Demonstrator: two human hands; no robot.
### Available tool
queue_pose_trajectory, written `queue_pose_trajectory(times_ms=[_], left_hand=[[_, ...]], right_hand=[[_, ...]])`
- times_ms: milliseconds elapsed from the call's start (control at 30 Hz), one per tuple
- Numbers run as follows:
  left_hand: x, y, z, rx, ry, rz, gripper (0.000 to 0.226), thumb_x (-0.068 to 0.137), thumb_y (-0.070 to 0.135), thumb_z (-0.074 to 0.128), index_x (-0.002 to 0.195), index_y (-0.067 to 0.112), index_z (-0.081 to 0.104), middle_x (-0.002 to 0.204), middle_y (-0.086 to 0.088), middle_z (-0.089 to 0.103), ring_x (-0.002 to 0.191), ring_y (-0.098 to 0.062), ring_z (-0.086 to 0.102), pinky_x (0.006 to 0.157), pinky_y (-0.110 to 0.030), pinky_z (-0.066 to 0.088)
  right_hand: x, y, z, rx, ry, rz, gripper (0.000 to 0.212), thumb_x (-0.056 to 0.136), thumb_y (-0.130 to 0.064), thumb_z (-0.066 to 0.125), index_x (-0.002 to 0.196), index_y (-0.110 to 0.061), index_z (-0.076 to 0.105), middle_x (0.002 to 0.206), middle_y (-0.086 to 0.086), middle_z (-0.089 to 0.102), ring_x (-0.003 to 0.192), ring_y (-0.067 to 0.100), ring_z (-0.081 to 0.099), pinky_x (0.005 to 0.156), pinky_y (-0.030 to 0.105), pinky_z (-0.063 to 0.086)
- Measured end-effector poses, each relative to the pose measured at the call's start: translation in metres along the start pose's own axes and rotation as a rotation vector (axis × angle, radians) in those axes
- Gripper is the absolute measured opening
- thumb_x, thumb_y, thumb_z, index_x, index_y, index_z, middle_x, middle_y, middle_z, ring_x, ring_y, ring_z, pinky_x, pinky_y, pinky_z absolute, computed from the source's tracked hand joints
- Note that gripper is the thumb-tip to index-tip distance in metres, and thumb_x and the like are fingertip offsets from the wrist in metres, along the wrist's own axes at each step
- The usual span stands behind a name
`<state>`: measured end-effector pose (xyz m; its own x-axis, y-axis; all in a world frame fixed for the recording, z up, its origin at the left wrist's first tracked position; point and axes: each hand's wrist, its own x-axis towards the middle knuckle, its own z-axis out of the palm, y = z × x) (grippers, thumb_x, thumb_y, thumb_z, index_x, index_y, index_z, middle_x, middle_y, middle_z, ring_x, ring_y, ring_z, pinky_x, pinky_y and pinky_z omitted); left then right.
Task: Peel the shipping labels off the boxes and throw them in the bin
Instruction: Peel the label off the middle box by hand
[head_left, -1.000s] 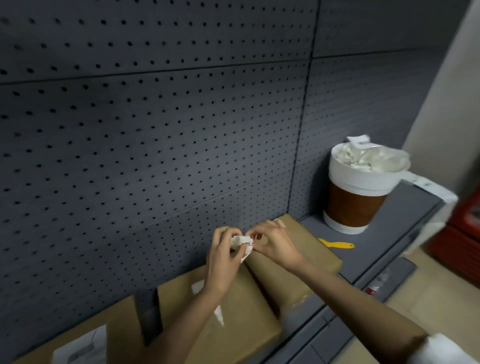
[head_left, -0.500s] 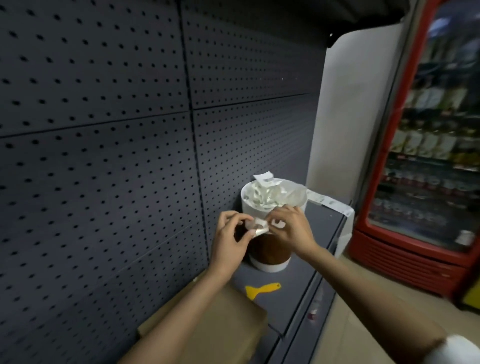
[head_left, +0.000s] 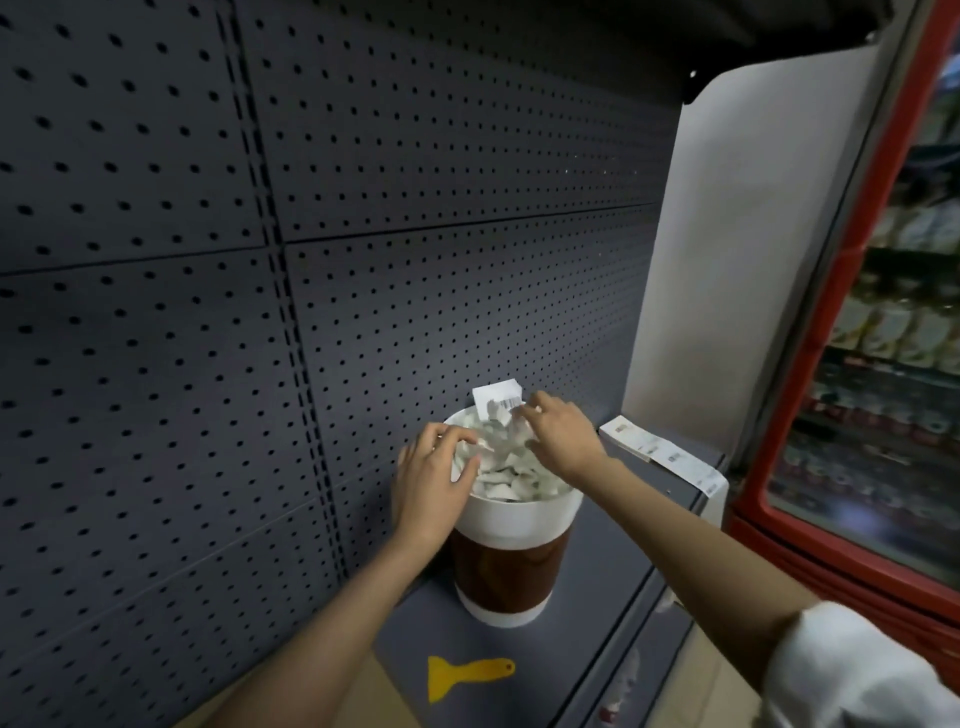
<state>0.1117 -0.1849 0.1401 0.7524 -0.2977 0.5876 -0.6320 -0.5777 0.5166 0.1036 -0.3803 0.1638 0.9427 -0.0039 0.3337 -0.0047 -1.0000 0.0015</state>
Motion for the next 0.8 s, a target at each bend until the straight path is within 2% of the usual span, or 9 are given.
queue_pose_trajectory(times_ms=[133, 233, 333, 400, 433, 500, 533, 700, 800], left_hand=[[0.004, -0.009, 0.012, 0.082, 0.001, -0.035, 0.016, 0.086, 0.030, 0.062, 0.100, 0.023, 0.061, 0.101, 0.005, 0.054, 0.093, -0.016, 0.052, 0.088, -0.031, 0.036], [0.005, -0.019, 0.015, 0.131, 0.002, -0.049, 0.017, 0.086, 0.031, 0.063, 0.101, 0.024, 0.061, 0.099, 0.005, 0.054, 0.089, -0.015, 0.054, 0.089, -0.032, 0.036], [0.005, -0.025, 0.017, 0.136, 0.011, -0.078, 0.015, 0.086, 0.030, 0.062, 0.100, 0.025, 0.060, 0.097, 0.006, 0.054, 0.085, -0.013, 0.054, 0.089, -0.033, 0.038], [0.005, -0.028, 0.019, 0.139, 0.022, -0.087, 0.016, 0.087, 0.030, 0.062, 0.102, 0.025, 0.059, 0.098, 0.007, 0.054, 0.085, -0.013, 0.055, 0.088, -0.034, 0.039], [0.004, -0.029, 0.019, 0.143, 0.025, -0.089, 0.018, 0.087, 0.029, 0.061, 0.104, 0.025, 0.059, 0.099, 0.007, 0.054, 0.086, -0.013, 0.055, 0.089, -0.034, 0.040], [0.002, -0.032, 0.019, 0.151, 0.023, -0.096, 0.021, 0.088, 0.030, 0.059, 0.108, 0.023, 0.057, 0.103, 0.006, 0.055, 0.090, -0.014, 0.056, 0.090, -0.034, 0.037], [0.001, -0.034, 0.018, 0.160, 0.026, -0.100, 0.023, 0.088, 0.030, 0.058, 0.109, 0.023, 0.056, 0.104, 0.006, 0.056, 0.092, -0.014, 0.056, 0.090, -0.034, 0.037], [-0.002, -0.044, 0.012, 0.200, 0.039, -0.125, 0.025, 0.088, 0.029, 0.059, 0.112, 0.022, 0.055, 0.108, 0.004, 0.058, 0.094, -0.016, 0.057, 0.088, -0.034, 0.038], [-0.001, -0.047, 0.010, 0.197, 0.051, -0.130, 0.025, 0.088, 0.028, 0.059, 0.111, 0.022, 0.054, 0.108, 0.005, 0.057, 0.095, -0.015, 0.057, 0.089, -0.034, 0.037]], right_hand=[[0.011, -0.004, 0.027, 0.019, -0.254, -0.144, 0.026, 0.090, -0.023, 0.045, 0.104, -0.017, 0.066, 0.118, 0.007, 0.054, 0.106, 0.027, 0.051, 0.084, 0.036, 0.032], [0.019, -0.004, 0.036, 0.236, -0.259, 0.021, 0.040, 0.093, -0.033, 0.040, 0.064, -0.009, 0.055, 0.078, 0.007, 0.061, 0.076, 0.023, 0.053, 0.068, 0.031, 0.026], [0.030, 0.000, 0.040, 0.384, -0.230, 0.181, 0.054, 0.091, -0.041, 0.051, 0.047, -0.013, 0.040, 0.046, 0.002, 0.041, 0.050, 0.017, 0.038, 0.051, 0.030, 0.024], [0.037, 0.002, 0.041, 0.413, -0.248, 0.220, 0.042, 0.082, -0.039, 0.066, 0.056, -0.008, 0.053, 0.050, 0.006, 0.049, 0.051, 0.015, 0.038, 0.051, 0.029, 0.027], [0.040, 0.002, 0.041, 0.425, -0.261, 0.240, 0.034, 0.077, -0.038, 0.072, 0.074, -0.007, 0.060, 0.061, 0.009, 0.059, 0.059, 0.016, 0.044, 0.056, 0.028, 0.032], [0.044, 0.000, 0.039, 0.469, -0.318, 0.278, 0.054, 0.070, -0.039, 0.079, 0.104, -0.009, 0.049, 0.085, 0.008, 0.061, 0.080, 0.021, 0.053, 0.070, 0.030, 0.038], [0.046, 0.000, 0.037, 0.465, -0.343, 0.272, 0.058, 0.069, -0.039, 0.080, 0.107, -0.011, 0.046, 0.089, 0.006, 0.059, 0.086, 0.022, 0.054, 0.073, 0.030, 0.039], [0.053, -0.006, 0.035, 0.540, -0.299, 0.190, 0.027, 0.069, -0.016, 0.081, 0.072, -0.022, 0.054, 0.069, -0.008, 0.061, 0.069, 0.012, 0.059, 0.057, 0.017, 0.039], [0.055, -0.009, 0.027, 0.538, -0.271, 0.137, 0.011, 0.072, -0.011, 0.073, 0.076, -0.020, 0.067, 0.085, -0.001, 0.072, 0.083, 0.016, 0.066, 0.073, 0.021, 0.049]])
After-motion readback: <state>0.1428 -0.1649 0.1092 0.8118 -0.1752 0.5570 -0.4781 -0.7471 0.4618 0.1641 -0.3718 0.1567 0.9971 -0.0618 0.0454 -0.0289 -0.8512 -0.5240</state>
